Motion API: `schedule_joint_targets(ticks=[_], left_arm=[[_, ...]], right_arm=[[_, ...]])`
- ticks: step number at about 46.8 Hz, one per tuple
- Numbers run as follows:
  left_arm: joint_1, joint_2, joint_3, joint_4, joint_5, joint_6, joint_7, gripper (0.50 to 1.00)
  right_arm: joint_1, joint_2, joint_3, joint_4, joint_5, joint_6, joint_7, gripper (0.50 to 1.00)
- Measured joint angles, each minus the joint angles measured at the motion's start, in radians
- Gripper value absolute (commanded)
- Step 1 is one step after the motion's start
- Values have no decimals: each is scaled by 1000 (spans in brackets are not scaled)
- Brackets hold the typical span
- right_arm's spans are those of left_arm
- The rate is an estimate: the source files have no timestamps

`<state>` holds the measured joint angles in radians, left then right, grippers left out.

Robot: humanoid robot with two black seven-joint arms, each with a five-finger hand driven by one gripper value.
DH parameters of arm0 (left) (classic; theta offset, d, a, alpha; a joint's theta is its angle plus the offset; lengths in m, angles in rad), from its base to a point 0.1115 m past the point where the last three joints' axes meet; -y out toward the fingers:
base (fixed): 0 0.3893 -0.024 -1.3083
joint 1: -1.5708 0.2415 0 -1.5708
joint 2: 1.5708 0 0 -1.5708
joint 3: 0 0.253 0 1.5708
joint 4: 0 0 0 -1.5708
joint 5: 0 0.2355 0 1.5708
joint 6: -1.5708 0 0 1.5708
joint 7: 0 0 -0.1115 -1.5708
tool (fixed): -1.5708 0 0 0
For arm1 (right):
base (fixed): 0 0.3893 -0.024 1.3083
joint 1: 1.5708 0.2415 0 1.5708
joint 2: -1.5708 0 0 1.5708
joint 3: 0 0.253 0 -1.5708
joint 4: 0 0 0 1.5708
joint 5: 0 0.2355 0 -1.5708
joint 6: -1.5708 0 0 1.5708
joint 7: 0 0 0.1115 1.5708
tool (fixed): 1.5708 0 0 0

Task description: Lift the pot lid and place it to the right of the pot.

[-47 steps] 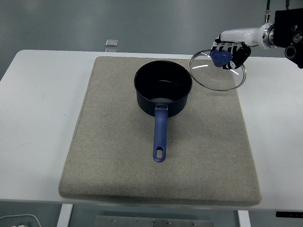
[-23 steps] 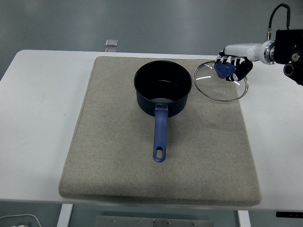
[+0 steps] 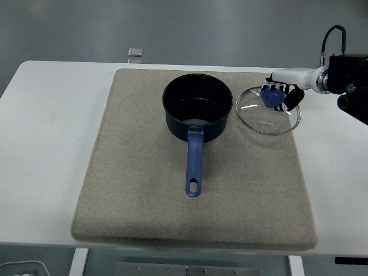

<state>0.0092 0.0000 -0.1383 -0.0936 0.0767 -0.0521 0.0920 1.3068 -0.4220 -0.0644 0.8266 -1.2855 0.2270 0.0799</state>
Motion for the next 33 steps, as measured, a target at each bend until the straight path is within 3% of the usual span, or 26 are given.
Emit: schedule_joint_targets(ticks=[8, 19, 27, 33], left_arm=[[0, 0, 0, -1, 0, 0, 0, 1000], [0, 0, 0, -1, 0, 0, 0, 1000], [0, 0, 0, 0, 0, 0, 0, 1000], [0, 0, 0, 0, 0, 0, 0, 1000]], right_arm=[[-3, 0, 0, 0, 3, -3, 17, 819], [2, -3, 9, 1, 13, 1, 20, 893], [32, -16, 22, 2, 27, 19, 35, 895], [43, -19, 64, 2, 123, 69, 43, 895]])
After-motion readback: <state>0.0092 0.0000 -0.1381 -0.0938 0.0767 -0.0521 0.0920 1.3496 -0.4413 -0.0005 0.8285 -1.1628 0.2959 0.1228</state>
